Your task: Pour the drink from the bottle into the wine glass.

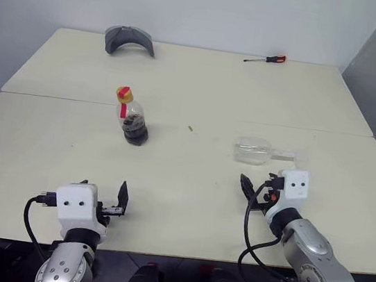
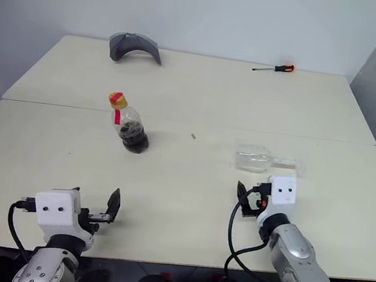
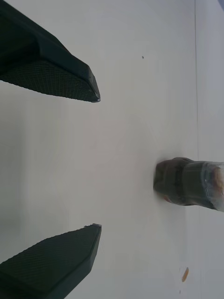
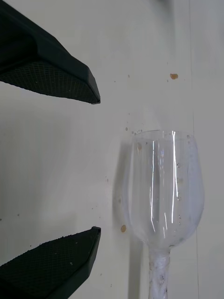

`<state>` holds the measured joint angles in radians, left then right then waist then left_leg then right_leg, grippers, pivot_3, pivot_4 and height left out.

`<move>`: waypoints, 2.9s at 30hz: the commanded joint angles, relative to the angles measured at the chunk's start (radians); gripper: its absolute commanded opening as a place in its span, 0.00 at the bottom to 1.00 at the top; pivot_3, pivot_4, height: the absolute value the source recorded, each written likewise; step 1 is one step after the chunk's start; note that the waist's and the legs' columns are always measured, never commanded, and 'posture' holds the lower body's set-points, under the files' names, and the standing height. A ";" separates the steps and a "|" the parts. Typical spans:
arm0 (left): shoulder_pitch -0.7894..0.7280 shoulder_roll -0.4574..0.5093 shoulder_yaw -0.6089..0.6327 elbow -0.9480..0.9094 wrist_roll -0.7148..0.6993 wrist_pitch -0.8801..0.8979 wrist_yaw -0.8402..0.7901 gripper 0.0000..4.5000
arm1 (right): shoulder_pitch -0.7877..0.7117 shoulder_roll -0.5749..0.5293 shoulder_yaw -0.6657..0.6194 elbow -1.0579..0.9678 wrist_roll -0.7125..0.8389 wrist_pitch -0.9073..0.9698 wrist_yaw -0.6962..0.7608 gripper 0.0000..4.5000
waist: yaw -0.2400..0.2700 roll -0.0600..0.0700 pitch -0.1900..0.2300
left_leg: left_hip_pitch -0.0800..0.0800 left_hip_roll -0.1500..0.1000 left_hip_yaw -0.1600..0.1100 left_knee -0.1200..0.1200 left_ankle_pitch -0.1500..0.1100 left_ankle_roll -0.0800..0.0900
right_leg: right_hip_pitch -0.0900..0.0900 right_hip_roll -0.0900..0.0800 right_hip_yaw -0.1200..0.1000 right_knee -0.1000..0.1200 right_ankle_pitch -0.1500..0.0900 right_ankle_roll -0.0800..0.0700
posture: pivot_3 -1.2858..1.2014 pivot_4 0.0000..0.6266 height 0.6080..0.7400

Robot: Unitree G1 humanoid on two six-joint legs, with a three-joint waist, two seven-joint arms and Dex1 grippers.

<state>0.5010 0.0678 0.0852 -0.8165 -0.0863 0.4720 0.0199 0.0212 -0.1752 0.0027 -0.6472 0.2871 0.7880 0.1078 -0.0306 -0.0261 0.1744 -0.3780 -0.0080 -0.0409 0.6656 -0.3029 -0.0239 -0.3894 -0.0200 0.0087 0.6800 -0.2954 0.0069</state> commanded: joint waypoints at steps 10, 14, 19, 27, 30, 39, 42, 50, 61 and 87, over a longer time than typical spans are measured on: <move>0.008 -0.017 -0.004 -0.043 0.016 -0.018 0.015 1.00 | -0.012 -0.010 -0.005 -0.036 0.000 -0.021 0.005 1.00 | 0.000 0.000 0.000 | 0.000 0.000 0.001 0.000 0.000 0.000 | 0.000 0.000 0.001 0.000 0.000 0.000 | 0.52 0.24 1.00; 0.010 -0.018 -0.004 -0.047 0.015 -0.017 0.015 1.00 | -0.013 -0.011 -0.003 -0.037 -0.001 -0.019 0.004 1.00 | 0.000 0.000 0.000 | 0.000 0.000 0.001 0.000 0.000 0.000 | 0.000 0.000 0.001 0.000 0.000 0.000 | 0.52 0.24 1.00; 0.010 -0.017 -0.004 -0.051 0.015 -0.014 0.015 1.00 | -0.016 -0.011 0.001 -0.035 -0.004 -0.020 0.003 1.00 | 0.000 0.000 0.000 | 0.000 0.000 0.001 0.000 0.000 0.000 | 0.000 0.000 0.001 0.000 0.000 0.000 | 0.52 0.24 1.00; 0.008 -0.023 0.002 -0.054 0.016 -0.014 0.022 1.00 | -0.017 -0.009 0.002 -0.028 -0.007 -0.027 0.002 1.00 | 0.000 0.000 0.000 | 0.000 0.000 0.001 0.000 0.000 0.000 | 0.000 0.000 0.001 0.000 0.000 0.000 | 0.52 0.24 1.00; 0.009 -0.022 0.006 -0.055 0.013 -0.015 0.017 1.00 | -0.014 -0.007 0.005 -0.030 -0.007 -0.028 0.001 1.00 | 0.000 0.000 0.000 | 0.000 0.000 0.001 0.000 0.000 0.000 | 0.000 0.000 0.001 0.000 0.000 0.000 | 0.52 0.24 1.00; -0.071 0.041 0.002 -0.027 -0.014 -0.076 -0.069 1.00 | -0.052 -0.056 -0.022 -0.011 0.142 -0.090 0.213 1.00 | 0.001 0.000 0.000 | 0.001 0.000 0.001 0.000 0.000 0.000 | 0.000 0.000 0.001 0.000 0.000 0.000 | 0.52 0.24 1.00; -0.202 0.073 0.028 0.055 -0.032 -0.095 -0.096 1.00 | -0.139 -0.137 -0.052 0.045 0.268 -0.124 0.429 1.00 | 0.002 0.000 0.000 | 0.003 0.000 0.000 0.001 0.000 0.000 | 0.003 0.001 -0.001 0.002 0.000 0.000 | 0.52 0.24 1.00; -0.473 0.091 0.081 0.240 -0.078 -0.081 -0.105 1.00 | -0.314 -0.228 -0.002 0.219 0.296 -0.235 0.655 1.00 | 0.004 -0.001 0.000 | 0.012 0.000 -0.001 -0.001 0.000 0.000 | 0.012 0.001 -0.002 0.000 0.000 -0.001 | 0.52 0.24 1.00; -0.641 0.092 0.088 0.428 -0.092 -0.109 -0.124 1.00 | -0.403 -0.114 0.006 0.304 0.251 -0.272 0.514 1.00 | 0.005 -0.001 -0.001 | 0.010 0.000 -0.001 0.000 0.000 0.000 | 0.010 -0.001 -0.001 0.000 0.000 -0.001 | 0.52 0.24 1.00; -0.885 0.145 0.129 0.867 -0.102 -0.301 -0.179 1.00 | -0.325 -0.068 0.023 0.131 0.273 -0.199 0.319 1.00 | 0.008 -0.001 -0.001 | 0.010 0.000 -0.003 0.000 0.001 -0.001 | 0.010 -0.001 -0.003 0.001 0.000 -0.001 | 0.52 0.24 1.00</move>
<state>-0.3528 0.2014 0.2115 0.0323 -0.1835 0.2051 -0.1489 -0.2897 -0.2501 0.0328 -0.4627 0.5345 0.5900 0.4323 -0.0227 -0.0272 0.1737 -0.3677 -0.0079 -0.0434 0.6658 -0.3023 -0.0249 -0.3796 -0.0205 0.0055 0.6813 -0.2954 0.0062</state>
